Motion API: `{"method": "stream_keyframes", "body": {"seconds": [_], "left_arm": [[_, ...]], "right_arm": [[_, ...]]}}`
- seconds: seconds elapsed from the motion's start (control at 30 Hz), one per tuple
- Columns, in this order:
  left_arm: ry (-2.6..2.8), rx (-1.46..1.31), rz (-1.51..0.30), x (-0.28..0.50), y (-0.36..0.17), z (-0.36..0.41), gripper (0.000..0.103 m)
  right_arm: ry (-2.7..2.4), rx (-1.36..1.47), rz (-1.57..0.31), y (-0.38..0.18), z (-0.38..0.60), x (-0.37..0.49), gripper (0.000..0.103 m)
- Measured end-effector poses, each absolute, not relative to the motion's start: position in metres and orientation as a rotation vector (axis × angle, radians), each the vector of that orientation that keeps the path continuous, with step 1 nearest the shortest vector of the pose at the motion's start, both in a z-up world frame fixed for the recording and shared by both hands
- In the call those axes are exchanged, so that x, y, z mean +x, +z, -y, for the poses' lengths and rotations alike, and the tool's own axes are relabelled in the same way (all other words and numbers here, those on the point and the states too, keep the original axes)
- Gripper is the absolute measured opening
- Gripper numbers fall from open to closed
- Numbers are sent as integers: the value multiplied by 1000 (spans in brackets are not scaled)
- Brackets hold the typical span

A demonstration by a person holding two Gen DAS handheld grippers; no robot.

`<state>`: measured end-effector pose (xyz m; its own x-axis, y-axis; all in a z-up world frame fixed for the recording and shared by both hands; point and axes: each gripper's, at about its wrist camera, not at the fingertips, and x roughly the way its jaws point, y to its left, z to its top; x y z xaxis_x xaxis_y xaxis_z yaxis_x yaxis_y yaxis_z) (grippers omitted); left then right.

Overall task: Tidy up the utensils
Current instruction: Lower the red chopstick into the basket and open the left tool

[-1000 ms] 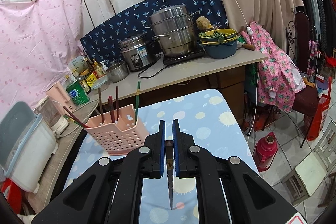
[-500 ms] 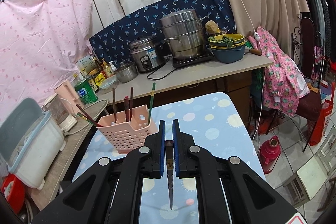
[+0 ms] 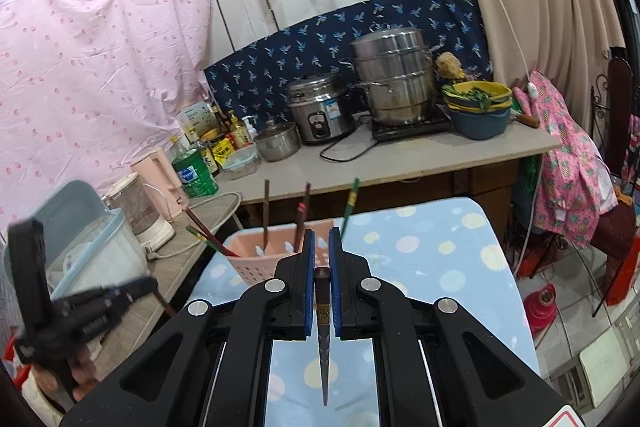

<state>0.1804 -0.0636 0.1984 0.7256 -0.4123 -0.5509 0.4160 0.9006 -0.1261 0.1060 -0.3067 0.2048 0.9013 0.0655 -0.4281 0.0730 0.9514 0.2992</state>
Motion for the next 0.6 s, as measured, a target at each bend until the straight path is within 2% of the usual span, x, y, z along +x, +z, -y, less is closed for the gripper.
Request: {"method": "stream_keyframes", "body": {"seconds": [0.27,0.6], "left_arm": [[-394,-20,-372,243,283,79,7],[-361,-30,-333,295,307,89,7]], "right_arm": [[62,303,-386,247,289,187,7],[79,300,-319,288,276,263,7]]}}
